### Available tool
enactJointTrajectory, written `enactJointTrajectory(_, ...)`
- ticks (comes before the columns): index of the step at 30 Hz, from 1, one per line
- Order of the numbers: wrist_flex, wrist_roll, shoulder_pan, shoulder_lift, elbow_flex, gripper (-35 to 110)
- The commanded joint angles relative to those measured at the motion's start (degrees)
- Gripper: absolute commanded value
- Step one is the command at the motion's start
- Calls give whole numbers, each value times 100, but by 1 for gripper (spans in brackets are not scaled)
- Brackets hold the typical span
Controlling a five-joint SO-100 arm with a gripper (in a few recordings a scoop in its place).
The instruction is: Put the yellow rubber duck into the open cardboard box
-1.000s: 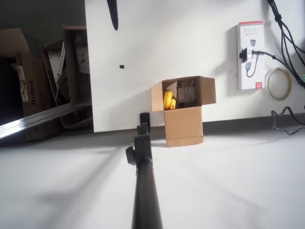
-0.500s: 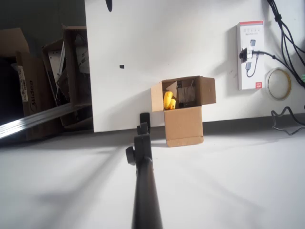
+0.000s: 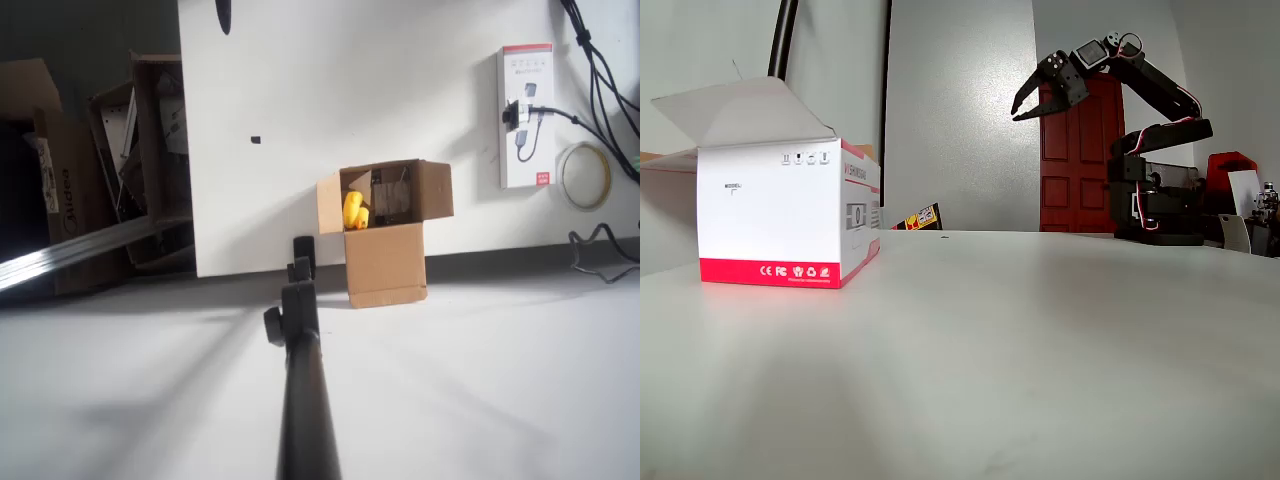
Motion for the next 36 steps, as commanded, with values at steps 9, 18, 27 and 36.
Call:
enactJointTrajectory(9, -457, -18, -53, 949, 1635, 0)
enactJointTrajectory(18, -501, -26, -88, 1925, 2716, 0)
enactJointTrajectory(27, -475, -79, -44, 2373, 3410, 0)
enactJointTrajectory(36, -589, -79, -308, 2382, 4025, 0)
